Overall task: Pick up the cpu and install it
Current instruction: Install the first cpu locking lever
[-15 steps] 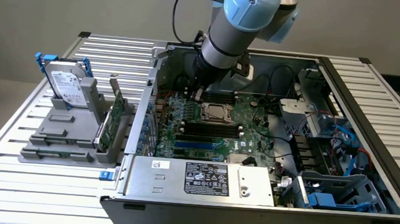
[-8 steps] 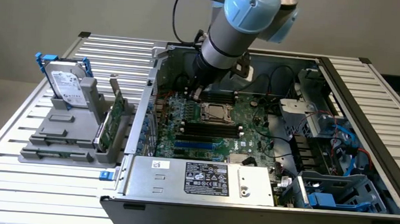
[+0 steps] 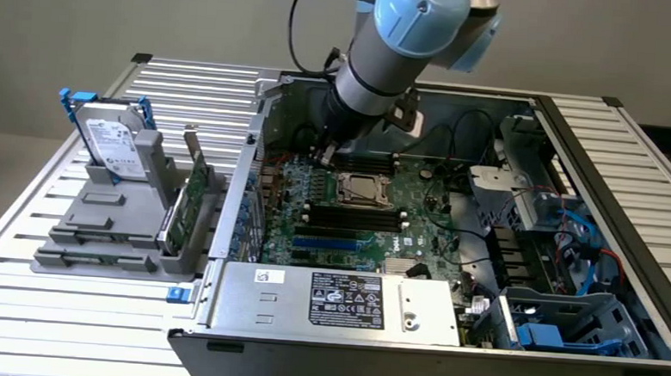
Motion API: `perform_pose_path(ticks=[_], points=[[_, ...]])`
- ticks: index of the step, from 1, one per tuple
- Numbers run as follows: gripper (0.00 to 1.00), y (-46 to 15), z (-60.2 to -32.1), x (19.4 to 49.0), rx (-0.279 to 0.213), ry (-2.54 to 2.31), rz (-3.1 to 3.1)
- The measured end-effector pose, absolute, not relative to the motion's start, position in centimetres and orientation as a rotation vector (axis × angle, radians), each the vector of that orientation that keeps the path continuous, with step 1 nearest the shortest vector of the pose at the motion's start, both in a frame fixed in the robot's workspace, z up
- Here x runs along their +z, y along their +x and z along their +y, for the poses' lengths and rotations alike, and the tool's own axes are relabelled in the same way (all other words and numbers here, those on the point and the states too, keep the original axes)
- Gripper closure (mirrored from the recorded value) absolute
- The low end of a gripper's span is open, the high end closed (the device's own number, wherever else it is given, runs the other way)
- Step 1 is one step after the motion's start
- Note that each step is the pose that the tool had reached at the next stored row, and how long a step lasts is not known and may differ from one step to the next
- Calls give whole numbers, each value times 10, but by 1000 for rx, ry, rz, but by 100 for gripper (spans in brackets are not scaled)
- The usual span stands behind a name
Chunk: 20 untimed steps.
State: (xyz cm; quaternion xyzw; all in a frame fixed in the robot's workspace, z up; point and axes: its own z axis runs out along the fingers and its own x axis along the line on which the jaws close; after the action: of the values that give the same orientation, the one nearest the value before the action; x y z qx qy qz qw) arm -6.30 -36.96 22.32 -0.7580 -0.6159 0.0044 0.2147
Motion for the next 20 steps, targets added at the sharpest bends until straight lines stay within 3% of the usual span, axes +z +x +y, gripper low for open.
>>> perform_pose_path(ticks=[20], points=[[89,-78,-372,234,-47,-2163,-1586]])
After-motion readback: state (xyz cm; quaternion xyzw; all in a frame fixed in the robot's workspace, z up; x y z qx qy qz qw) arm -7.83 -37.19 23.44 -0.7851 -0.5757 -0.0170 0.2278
